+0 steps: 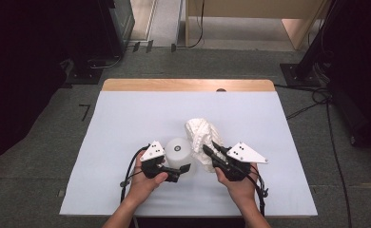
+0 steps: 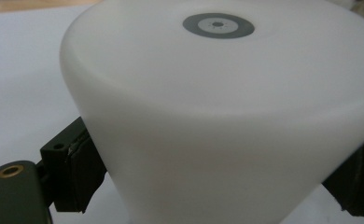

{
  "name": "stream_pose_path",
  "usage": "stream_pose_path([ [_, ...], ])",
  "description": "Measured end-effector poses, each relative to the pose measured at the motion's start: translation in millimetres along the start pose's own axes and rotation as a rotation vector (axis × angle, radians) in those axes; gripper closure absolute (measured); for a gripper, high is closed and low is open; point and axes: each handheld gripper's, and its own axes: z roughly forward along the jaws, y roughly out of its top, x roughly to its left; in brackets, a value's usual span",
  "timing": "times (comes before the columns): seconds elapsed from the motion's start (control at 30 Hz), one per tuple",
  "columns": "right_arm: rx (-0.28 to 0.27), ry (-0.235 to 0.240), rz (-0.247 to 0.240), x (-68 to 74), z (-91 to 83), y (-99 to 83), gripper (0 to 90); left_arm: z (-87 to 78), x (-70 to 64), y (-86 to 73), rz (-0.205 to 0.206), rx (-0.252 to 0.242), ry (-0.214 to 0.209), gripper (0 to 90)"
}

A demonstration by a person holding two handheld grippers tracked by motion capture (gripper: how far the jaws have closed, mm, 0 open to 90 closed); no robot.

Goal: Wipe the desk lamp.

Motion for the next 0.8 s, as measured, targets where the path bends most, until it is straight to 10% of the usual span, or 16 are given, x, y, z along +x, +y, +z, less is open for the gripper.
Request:
stream_pose_path([
  [0.8,0.2,0.074,-0.015,9.8,35.8,-36.6,73.7,-30.3,21.6,10.6,-0.099,-0.148,0.015,8.1],
])
